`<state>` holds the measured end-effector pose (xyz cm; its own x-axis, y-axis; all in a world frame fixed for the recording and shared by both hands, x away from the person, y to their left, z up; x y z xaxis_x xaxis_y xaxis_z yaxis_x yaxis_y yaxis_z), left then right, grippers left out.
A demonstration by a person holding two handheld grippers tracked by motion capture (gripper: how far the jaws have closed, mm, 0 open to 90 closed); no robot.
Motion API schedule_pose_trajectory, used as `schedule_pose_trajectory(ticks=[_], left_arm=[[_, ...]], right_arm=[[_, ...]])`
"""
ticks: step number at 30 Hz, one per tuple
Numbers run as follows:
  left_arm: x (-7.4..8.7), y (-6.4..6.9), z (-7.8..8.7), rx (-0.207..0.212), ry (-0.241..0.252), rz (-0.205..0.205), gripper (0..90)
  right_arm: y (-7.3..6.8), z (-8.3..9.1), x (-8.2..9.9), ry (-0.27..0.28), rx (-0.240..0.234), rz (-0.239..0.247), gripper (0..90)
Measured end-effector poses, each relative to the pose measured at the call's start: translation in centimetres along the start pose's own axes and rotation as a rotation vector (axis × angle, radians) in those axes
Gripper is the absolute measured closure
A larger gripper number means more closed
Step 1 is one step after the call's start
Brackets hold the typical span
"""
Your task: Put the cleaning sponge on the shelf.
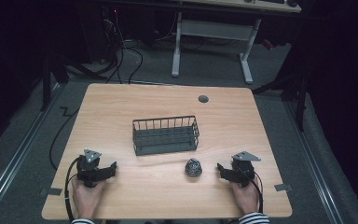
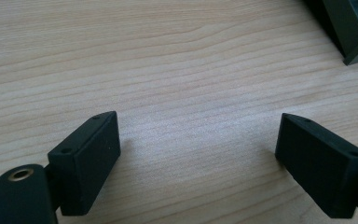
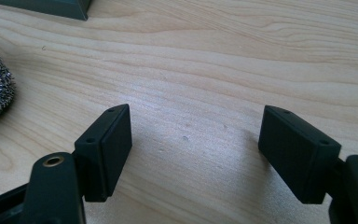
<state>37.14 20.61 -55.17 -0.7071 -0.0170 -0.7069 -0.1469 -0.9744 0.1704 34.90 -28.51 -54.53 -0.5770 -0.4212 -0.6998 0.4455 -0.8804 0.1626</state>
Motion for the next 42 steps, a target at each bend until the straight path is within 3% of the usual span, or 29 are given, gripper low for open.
schedule_pose_trajectory(ticks=[17, 22, 32, 37, 42], left_arm=[[-0.1, 0.0, 0.0, 0.007, -0.001, -0.008, 14.5], [-0.1, -0.2, 0.1, 0.009, 0.000, -0.010, 18.9], [-0.9, 1.3, 0.4, 0.098, 0.003, -0.057, 28.1], [-1.2, 2.2, 0.6, 0.146, 0.004, -0.060, 32.7], [-1.9, 3.9, 0.6, 0.196, -0.003, -0.079, 37.7]], right_arm=[[0.0, 0.0, 0.0, 0.001, 0.001, 0.000, 26.8], [0.0, 0.0, 0.0, 0.000, 0.002, -0.002, 26.9], [0.0, 0.0, 0.0, 0.001, 0.003, 0.002, 27.0], [0.0, 0.0, 0.0, 0.001, 0.003, 0.002, 27.0], [0.0, 0.0, 0.0, 0.001, 0.002, 0.002, 27.0]])
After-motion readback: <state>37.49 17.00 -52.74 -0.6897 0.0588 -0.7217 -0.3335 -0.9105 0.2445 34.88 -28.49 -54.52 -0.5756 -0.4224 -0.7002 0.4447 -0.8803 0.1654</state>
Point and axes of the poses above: each handheld gripper's, and its own axes: z roughly backward along the jaws, x roughly out of its underside, y roughly to its right, the point moved 2 cm from there along -z, roughly forward along the jaws, and after that the axes turned 12 degrees about z, right-handed, at the moved point
